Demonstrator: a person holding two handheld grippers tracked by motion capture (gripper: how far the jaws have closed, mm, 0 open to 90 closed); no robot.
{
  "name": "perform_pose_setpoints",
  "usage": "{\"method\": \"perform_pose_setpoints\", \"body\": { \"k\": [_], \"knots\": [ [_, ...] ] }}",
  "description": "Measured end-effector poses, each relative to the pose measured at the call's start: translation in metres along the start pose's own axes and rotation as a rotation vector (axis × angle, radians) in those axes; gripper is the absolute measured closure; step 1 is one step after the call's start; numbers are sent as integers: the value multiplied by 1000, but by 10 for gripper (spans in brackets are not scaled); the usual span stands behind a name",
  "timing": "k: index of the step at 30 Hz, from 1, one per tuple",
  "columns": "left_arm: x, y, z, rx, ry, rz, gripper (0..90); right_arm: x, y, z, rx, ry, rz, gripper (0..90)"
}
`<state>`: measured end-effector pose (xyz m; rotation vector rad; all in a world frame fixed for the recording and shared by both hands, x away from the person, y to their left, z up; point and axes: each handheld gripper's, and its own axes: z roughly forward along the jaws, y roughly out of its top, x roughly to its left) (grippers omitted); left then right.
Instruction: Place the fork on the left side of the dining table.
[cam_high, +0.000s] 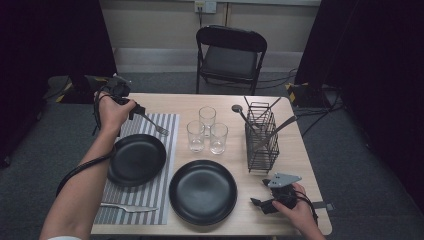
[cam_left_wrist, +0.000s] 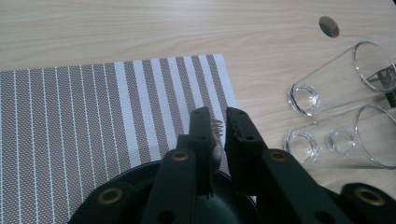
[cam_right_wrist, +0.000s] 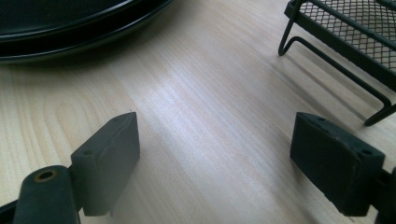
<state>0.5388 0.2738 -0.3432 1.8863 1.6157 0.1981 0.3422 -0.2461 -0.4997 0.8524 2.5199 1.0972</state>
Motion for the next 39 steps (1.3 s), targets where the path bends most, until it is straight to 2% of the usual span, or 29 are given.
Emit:
{"method": "perform_pose_setpoints", "body": {
  "k": [3, 8, 15, 19, 25, 31, 35, 39],
  "knots": [
    [3, 0, 1, 4, 6, -6, 847, 0, 0, 0, 0, 0, 0, 150],
    [5, 1, 1, 9, -22, -33, 860, 0, 0, 0, 1, 1, 2, 150],
    [5, 2, 2, 10, -16, -29, 864, 0, 0, 0, -1, -1, -2, 149],
    [7, 2, 2, 3, -27, -46, 864, 0, 0, 0, -2, -1, -2, 150],
    [9, 1, 3, -6, -28, -60, 864, 0, 0, 0, -2, -1, -2, 149],
    [11, 1, 3, -18, -21, -58, 861, 0, 0, 0, 0, 0, 0, 149],
    [12, 0, 4, -30, -1, -71, 855, 0, 0, 0, -1, -1, -1, 149],
    [15, 0, 5, -40, -5, -87, 849, 0, 0, 0, -1, 0, -1, 150]
  ]
}}
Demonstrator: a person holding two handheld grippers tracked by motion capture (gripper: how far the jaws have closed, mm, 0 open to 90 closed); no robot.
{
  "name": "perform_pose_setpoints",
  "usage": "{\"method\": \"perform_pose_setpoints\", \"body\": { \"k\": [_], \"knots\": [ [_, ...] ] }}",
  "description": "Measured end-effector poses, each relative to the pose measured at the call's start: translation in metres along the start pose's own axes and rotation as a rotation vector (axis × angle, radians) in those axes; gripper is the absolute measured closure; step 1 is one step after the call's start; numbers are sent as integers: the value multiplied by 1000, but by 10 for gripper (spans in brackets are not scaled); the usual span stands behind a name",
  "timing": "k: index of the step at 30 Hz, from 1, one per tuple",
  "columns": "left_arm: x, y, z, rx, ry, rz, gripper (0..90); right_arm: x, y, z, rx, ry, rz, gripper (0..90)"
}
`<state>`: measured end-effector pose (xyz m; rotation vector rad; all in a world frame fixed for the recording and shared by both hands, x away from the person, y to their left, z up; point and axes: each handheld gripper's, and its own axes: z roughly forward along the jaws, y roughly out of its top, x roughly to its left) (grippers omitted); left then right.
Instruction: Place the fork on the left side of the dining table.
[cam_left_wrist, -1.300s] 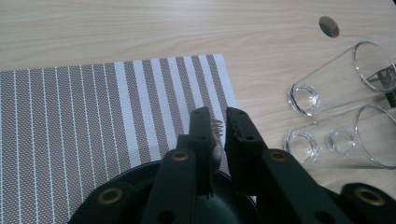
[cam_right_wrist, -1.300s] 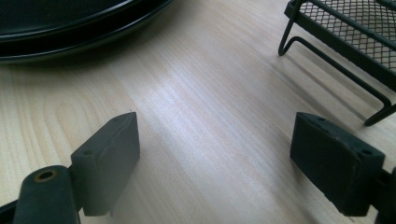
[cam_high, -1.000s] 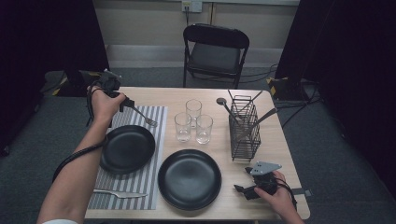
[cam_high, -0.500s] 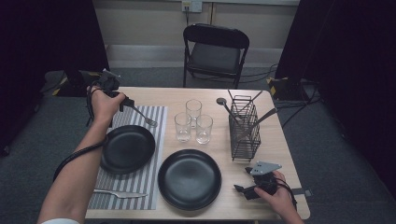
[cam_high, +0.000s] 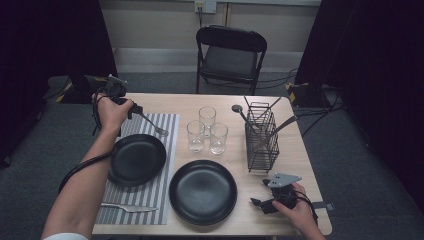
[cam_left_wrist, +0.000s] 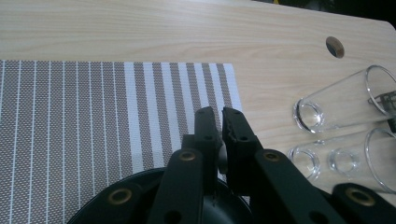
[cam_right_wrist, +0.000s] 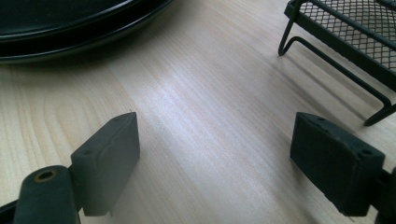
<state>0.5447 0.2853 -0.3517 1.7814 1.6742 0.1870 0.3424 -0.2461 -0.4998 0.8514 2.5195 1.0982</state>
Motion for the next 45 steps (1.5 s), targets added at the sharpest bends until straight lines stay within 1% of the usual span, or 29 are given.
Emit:
{"method": "perform_pose_setpoints", "body": {
  "k": [1, 4, 8, 9, 13, 14, 15, 17, 18, 20, 22, 23, 26, 27, 31, 37, 39, 40, 41, 43, 45],
  "knots": [
    [0, 0, 0, 0, 8, -6, 848, 0, 0, 0, 0, 0, 0, 149],
    [0, 0, 1, -3, 10, -14, 844, 0, 0, 0, 0, -1, 0, 150],
    [2, 0, 1, -4, 17, -7, 837, 0, 0, 0, 0, 0, 0, 149],
    [2, 0, 1, -5, 30, -7, 834, 0, 0, 0, 0, -1, 0, 150],
    [5, 0, 3, -6, 27, -21, 825, 0, 0, 0, 0, 0, 1, 150],
    [6, 1, 3, -11, 34, -26, 824, 0, 0, 0, 1, 0, 2, 150],
    [7, 1, 4, -9, 28, -20, 824, 0, 0, 0, 0, -1, 0, 150],
    [8, 2, 4, -10, 37, -27, 823, 0, 0, 0, -1, 0, -2, 150],
    [7, 2, 5, -10, 30, -34, 822, 0, 0, 0, -1, 0, -1, 149],
    [9, 3, 5, -13, 43, -19, 820, 0, 0, 0, 0, 0, 0, 149],
    [9, 3, 6, -14, 37, -38, 820, 0, 0, 0, -2, 0, -3, 149],
    [10, 3, 6, -12, 36, -34, 819, 0, 0, 0, 0, 0, 0, 149],
    [11, 4, 7, -16, 40, -41, 816, 0, 0, 0, -1, 0, -2, 150],
    [12, 4, 7, -13, 39, -34, 815, 0, 0, 0, -1, 0, -1, 149],
    [14, 5, 8, -12, 46, -24, 810, 0, 0, 0, -2, 0, -3, 149],
    [16, 5, 10, -14, 65, -22, 796, 0, 0, 0, -1, 0, -2, 149],
    [17, 5, 11, -11, 71, -29, 789, 0, 0, 0, -2, 0, -2, 149],
    [18, 5, 11, -8, 78, -25, 784, 0, 0, 0, 0, -1, -1, 149],
    [18, 5, 11, -7, 76, -33, 780, 0, 0, 0, 0, -1, -1, 150],
    [21, 5, 12, -3, 77, -31, 776, 0, 0, 0, 0, -1, 0, 149],
    [23, 5, 12, 1, 80, -39, 771, 0, 0, 0, 0, 0, 0, 149]
  ]
}}
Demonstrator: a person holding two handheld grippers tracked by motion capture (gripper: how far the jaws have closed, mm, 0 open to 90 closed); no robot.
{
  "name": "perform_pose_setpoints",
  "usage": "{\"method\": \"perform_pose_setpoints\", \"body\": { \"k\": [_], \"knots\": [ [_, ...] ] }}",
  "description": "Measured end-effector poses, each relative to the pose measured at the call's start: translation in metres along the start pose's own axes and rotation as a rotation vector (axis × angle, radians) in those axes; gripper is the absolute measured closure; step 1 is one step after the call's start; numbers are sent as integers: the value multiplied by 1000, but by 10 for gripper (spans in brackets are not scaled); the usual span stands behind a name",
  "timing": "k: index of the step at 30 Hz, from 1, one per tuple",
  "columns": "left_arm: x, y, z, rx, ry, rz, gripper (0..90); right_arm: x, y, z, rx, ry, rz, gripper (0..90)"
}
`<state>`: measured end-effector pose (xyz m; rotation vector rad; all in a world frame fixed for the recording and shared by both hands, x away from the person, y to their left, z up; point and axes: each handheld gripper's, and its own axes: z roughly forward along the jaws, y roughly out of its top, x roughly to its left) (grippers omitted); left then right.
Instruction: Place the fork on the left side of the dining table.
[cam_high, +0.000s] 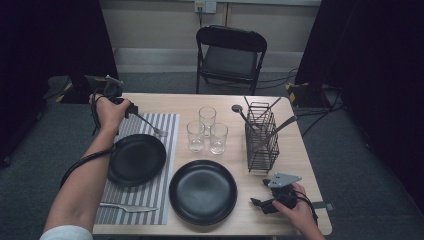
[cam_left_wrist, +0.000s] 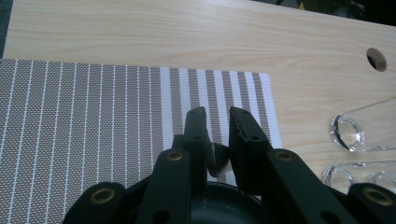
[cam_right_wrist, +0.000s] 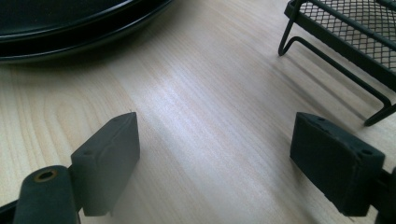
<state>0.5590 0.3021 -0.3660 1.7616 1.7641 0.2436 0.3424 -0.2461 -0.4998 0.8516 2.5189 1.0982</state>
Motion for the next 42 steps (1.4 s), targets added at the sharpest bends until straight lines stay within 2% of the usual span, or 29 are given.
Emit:
{"method": "perform_pose_setpoints", "body": {
  "k": [24, 25, 42],
  "knots": [
    [7, 2, 8, 16, 37, -16, 733, 0, 0, 0, 0, -1, 0, 150],
    [8, 2, 8, 18, 49, -14, 731, 0, 0, 0, 0, -1, 0, 150],
    [13, 5, 14, 30, 58, -19, 706, 0, 0, 0, 0, -1, 1, 150]
  ]
}}
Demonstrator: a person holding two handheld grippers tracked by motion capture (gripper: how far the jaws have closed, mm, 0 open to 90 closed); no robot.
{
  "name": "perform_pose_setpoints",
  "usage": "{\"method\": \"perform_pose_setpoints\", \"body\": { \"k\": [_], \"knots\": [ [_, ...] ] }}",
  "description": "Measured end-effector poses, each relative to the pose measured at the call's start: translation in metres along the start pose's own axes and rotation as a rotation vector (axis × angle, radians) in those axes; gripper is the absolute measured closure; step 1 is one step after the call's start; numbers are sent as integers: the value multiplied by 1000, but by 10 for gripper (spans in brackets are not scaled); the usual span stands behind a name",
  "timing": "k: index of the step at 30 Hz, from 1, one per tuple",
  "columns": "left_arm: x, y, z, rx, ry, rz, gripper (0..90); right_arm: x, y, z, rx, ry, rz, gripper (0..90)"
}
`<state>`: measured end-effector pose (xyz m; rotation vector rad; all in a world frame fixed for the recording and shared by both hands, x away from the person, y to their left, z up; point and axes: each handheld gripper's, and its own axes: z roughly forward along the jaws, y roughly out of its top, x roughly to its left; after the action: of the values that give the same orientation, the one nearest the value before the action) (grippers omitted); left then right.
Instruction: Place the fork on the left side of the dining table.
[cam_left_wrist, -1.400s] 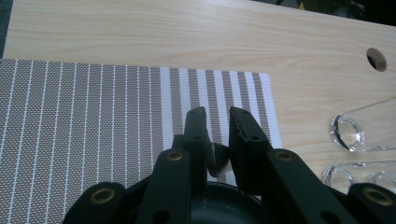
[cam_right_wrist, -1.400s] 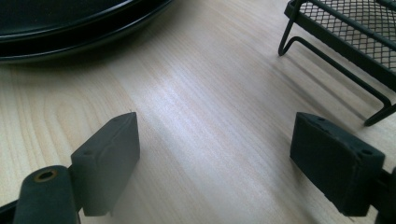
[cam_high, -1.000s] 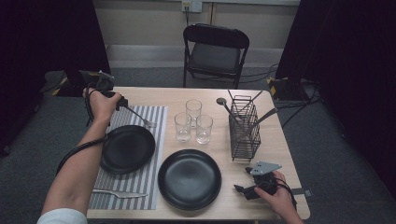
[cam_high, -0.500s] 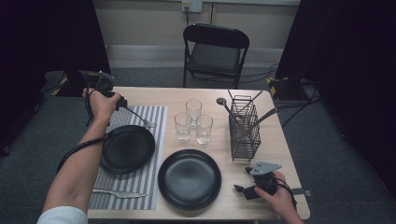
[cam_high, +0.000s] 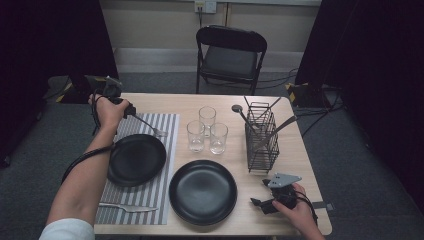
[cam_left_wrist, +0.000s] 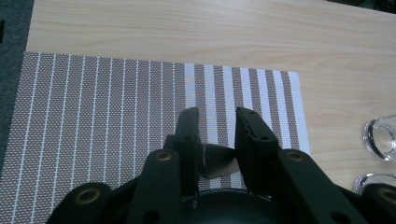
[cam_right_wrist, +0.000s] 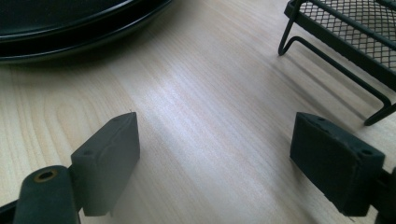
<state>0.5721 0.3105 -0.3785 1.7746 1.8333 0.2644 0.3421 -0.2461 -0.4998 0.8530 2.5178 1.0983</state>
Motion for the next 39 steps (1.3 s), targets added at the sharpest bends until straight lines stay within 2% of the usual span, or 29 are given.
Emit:
{"method": "perform_pose_setpoints", "body": {
  "k": [13, 20, 24, 33, 39],
  "knots": [
    [3, 2, 3, 13, 13, -1, 690, 0, 0, 0, 0, 0, 0, 150],
    [5, 0, 6, 33, 23, -17, 660, 0, 0, 0, -1, -1, -1, 150],
    [7, 0, 6, 40, 20, -14, 652, 0, 0, 0, -1, 0, -1, 150],
    [8, -1, 10, 56, 46, 6, 612, 0, 0, 0, 0, -3, 1, 150],
    [8, -1, 12, 56, 52, -1, 595, 0, 0, 0, 0, -3, 0, 150]
  ]
}}
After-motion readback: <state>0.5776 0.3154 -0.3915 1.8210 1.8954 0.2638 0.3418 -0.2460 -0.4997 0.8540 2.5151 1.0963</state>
